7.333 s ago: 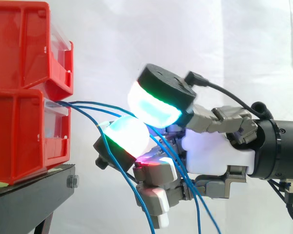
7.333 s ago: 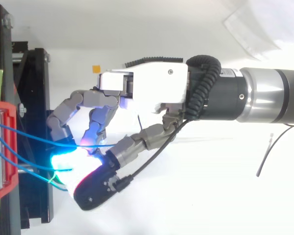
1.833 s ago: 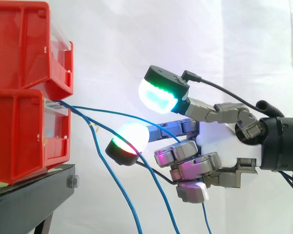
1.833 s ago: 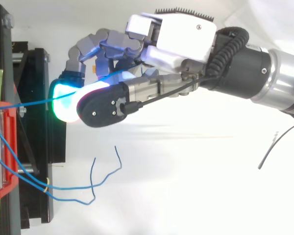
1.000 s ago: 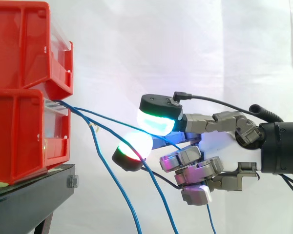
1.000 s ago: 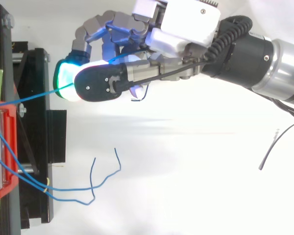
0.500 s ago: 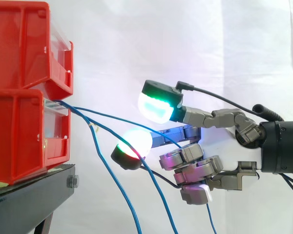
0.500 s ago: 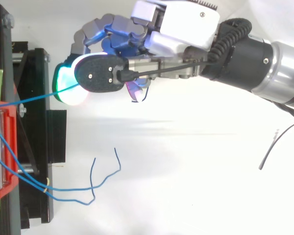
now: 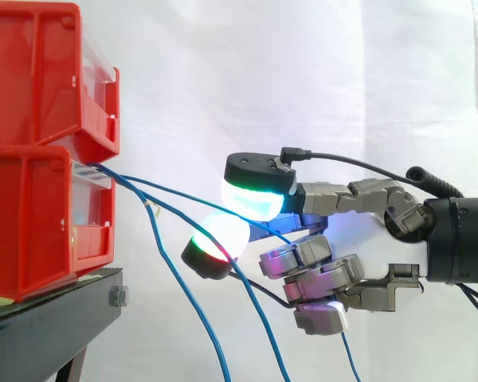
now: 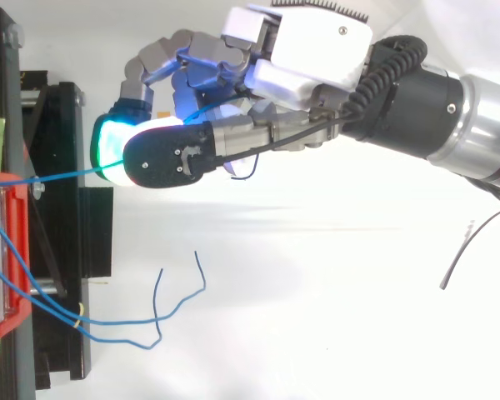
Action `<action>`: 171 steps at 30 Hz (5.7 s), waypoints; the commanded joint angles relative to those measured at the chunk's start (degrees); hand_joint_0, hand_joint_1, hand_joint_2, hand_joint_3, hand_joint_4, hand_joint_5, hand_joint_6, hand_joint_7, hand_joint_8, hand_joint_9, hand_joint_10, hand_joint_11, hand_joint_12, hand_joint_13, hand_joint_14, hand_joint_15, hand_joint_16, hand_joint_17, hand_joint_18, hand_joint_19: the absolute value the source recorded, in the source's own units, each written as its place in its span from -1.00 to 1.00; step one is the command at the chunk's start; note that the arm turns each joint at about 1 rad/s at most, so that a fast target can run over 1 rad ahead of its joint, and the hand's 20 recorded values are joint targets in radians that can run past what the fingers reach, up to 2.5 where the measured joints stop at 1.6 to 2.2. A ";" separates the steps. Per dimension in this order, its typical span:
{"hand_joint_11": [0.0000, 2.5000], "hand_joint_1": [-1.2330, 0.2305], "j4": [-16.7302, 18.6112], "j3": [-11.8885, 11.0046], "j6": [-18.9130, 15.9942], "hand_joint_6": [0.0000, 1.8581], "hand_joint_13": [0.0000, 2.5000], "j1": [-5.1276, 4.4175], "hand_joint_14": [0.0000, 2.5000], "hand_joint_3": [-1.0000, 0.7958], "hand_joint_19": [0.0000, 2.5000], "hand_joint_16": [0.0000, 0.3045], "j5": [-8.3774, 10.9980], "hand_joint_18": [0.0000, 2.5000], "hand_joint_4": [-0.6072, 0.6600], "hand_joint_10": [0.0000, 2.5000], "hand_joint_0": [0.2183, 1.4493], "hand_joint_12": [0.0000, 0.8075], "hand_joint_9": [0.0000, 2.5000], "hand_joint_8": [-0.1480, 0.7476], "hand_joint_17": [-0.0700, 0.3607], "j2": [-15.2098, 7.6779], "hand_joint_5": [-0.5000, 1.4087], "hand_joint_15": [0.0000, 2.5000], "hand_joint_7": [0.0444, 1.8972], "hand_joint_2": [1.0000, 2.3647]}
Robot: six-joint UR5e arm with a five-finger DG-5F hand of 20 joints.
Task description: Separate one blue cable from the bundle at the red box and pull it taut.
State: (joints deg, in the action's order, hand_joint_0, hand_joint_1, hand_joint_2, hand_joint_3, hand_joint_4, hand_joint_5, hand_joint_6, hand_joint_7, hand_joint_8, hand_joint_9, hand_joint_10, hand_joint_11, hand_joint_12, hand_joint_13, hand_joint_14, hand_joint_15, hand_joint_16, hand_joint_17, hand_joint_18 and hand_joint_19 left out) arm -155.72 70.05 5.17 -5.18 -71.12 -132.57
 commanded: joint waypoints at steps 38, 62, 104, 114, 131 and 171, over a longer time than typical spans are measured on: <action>0.90 -0.15 -0.29 0.00 -6.84 -0.05 -0.11 -1.50 1.00 -0.34 -0.23 -0.65 -6.40 0.02 0.11 1.00 -0.35 0.29 -0.60 -0.04 -0.11 0.03 -0.67 0.33 0.04 -0.99; 0.88 0.09 -1.26 0.00 -4.82 -0.04 -0.04 -1.59 1.00 -0.44 -0.46 -0.51 -3.68 0.16 0.27 1.00 -0.63 0.46 -0.78 0.31 0.10 -1.11 -0.72 0.23 -0.09 -1.00; 1.00 -0.22 0.06 -1.84 -3.15 -0.06 0.43 1.66 1.00 -0.12 -0.37 0.60 -1.74 0.70 0.23 1.00 -0.39 0.83 -0.36 0.38 0.17 -0.67 -0.68 0.36 0.03 -0.97; 1.00 -0.25 -0.11 -1.93 -2.97 -0.06 0.39 1.66 1.00 -0.09 -0.35 0.54 -2.53 0.66 0.19 1.00 -0.39 0.77 -0.38 0.30 0.14 -0.58 -0.68 0.34 0.02 -0.97; 1.00 -0.31 -4.77 -1.93 -0.60 -0.05 0.32 0.70 1.00 0.20 -0.37 0.55 -2.45 0.64 -0.03 1.00 -0.40 0.48 -0.47 -0.01 0.15 1.53 -0.64 0.28 0.14 -0.97; 1.00 -0.36 -10.40 -4.22 -4.64 -0.04 0.23 -1.41 1.00 -0.14 -0.25 -0.57 -3.68 0.46 0.03 1.00 -0.34 0.51 -0.49 -0.01 0.01 1.70 -0.64 0.30 0.24 -0.97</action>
State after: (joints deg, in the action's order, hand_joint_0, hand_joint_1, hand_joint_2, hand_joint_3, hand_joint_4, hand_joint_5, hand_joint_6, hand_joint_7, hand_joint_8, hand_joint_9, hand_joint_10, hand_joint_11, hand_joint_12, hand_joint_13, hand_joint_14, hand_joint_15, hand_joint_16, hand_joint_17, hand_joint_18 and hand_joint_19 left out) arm -166.11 65.87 0.33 -6.62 -74.82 -130.95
